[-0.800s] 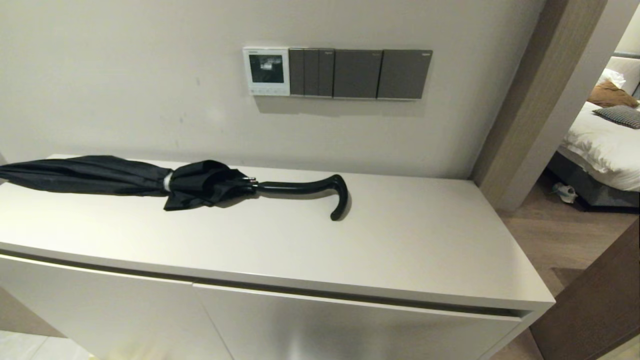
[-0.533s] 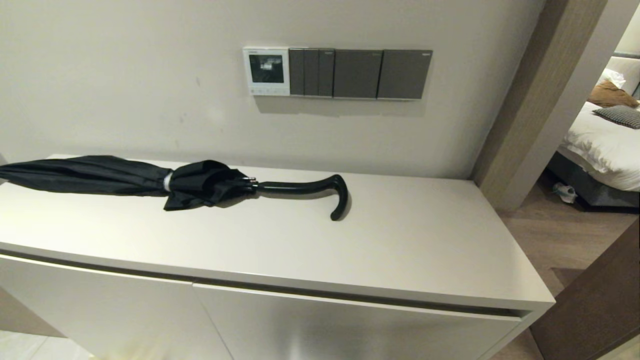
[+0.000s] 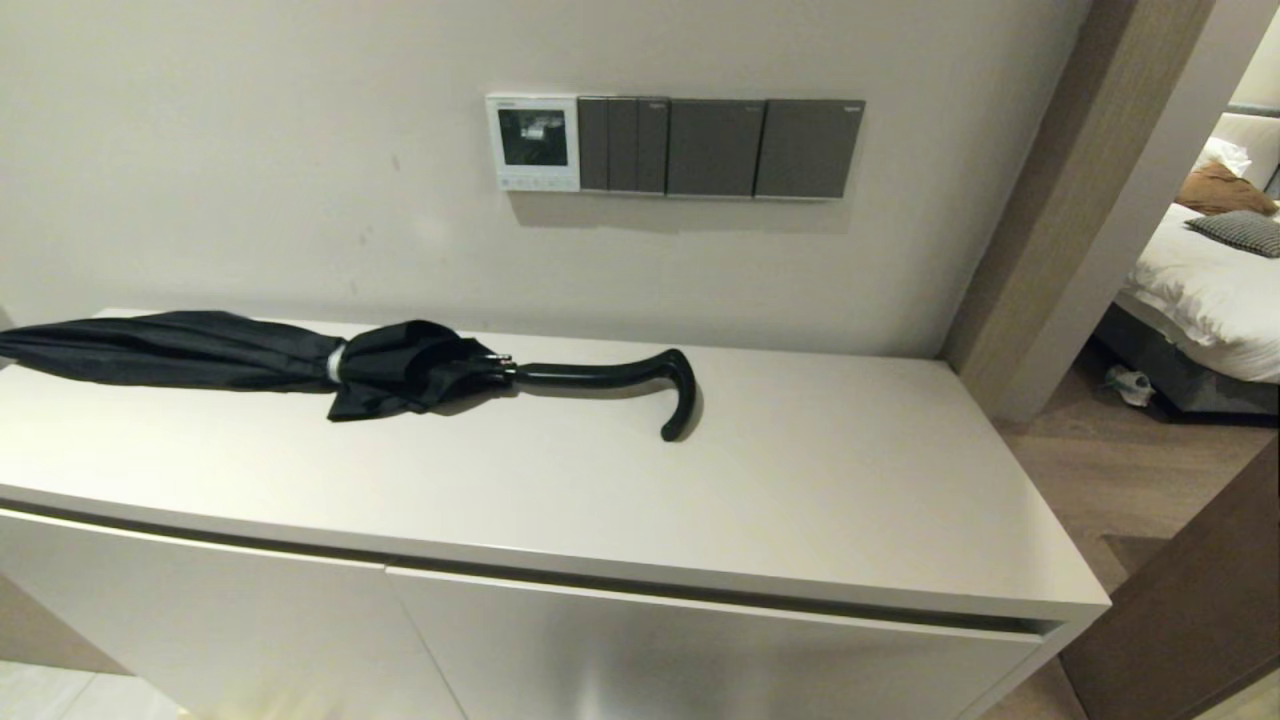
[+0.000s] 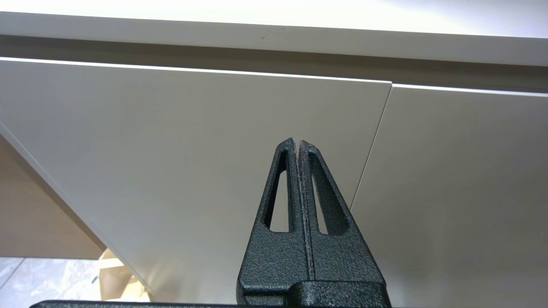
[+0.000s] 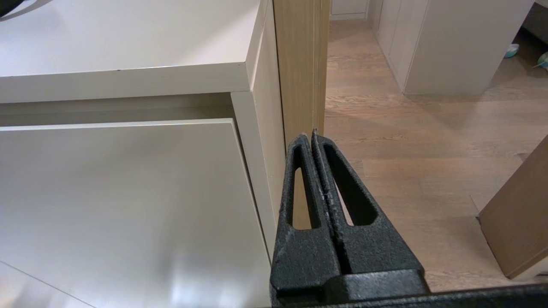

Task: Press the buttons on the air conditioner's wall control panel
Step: Turn on the central air conditioner

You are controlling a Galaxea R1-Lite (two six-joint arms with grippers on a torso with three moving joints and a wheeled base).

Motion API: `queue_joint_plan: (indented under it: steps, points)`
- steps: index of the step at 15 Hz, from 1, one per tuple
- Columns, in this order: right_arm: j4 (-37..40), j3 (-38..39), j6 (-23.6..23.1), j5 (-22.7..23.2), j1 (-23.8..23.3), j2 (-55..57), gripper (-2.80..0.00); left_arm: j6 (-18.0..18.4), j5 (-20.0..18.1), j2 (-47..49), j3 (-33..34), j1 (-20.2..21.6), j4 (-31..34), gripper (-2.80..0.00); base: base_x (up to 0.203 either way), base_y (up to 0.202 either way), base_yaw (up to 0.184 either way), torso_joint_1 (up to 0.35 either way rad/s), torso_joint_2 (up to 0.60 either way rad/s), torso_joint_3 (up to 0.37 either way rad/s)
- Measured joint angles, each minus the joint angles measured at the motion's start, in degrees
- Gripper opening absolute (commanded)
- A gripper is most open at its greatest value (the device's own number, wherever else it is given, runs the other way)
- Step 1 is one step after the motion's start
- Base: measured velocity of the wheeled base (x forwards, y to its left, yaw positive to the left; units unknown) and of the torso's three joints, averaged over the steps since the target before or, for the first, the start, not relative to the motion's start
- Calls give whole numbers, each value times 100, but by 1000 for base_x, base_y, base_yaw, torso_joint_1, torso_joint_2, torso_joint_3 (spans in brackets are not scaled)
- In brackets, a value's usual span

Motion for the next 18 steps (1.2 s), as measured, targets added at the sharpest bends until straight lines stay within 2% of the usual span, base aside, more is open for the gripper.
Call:
queue_joint_plan:
  steps: [4, 6, 8, 11, 15, 18]
  points:
    - [0, 0, 0, 0, 0, 0, -280, -59, 50, 0, -143, 0, -55, -280, 0, 0, 0, 0, 0, 0]
    - [0, 0, 0, 0, 0, 0, -280, -143, 121, 0, -613, 2, 6, -280, 0, 0, 0, 0, 0, 0]
    - [0, 0, 0, 0, 0, 0, -280, -169, 110, 6, -1177, 0, 413, -280, 0, 0, 0, 0, 0, 0]
    - [1, 0, 1, 0, 0, 0, -280, -178, 38, 73, -1605, -1, 746, -280, 0, 0, 0, 0, 0, 0]
    - [-13, 0, 26, 0, 0, 0, -280, -475, -152, 1090, -2675, -75, 664, -280, 0, 0, 0, 0, 0, 0]
    - [-6, 0, 34, -3, 0, 0, -280, -746, -261, 2153, -3382, -148, 289, -280, 0, 0, 0, 0, 0, 0]
